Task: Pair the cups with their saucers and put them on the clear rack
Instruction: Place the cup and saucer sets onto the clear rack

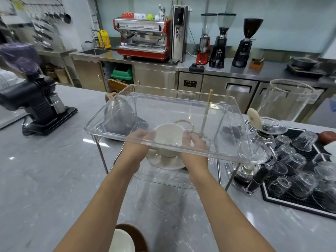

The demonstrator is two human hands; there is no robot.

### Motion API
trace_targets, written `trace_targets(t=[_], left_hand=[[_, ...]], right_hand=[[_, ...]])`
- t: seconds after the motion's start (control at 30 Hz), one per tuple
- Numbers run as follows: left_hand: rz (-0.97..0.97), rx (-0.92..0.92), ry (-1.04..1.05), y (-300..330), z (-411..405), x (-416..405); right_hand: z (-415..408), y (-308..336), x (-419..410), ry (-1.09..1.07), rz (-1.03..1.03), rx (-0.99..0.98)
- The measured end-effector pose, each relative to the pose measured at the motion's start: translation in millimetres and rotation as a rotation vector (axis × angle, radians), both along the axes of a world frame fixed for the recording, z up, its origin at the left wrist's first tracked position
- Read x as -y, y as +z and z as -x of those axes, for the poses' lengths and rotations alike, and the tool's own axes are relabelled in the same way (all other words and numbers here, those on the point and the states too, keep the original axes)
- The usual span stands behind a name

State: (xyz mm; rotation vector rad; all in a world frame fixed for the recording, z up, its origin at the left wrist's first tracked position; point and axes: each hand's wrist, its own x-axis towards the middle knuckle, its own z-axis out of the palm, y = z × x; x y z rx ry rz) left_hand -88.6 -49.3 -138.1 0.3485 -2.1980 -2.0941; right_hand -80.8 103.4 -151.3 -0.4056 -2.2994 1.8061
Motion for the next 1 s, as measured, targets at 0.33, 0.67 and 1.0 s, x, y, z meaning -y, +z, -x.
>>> trace_targets(t=[0.33,0.67,1.0], left_hand=[[0.033,-0.102,0.115,1.0,-34.8,7.1],[-0.155,-0.073,0.237,-21.6,-133.6,25.3],[-0.16,-0.019,0.4,-51.7,-227.3,61.3]], right_hand=[[-20.9,6.1,-5.5,0.039,-0.159,-0.073],[-109.9,-0.8,4.3,0.285,-0.355,-0.237],[-160.6,-38.0,11.9,0.424,-0.114,-0.028]])
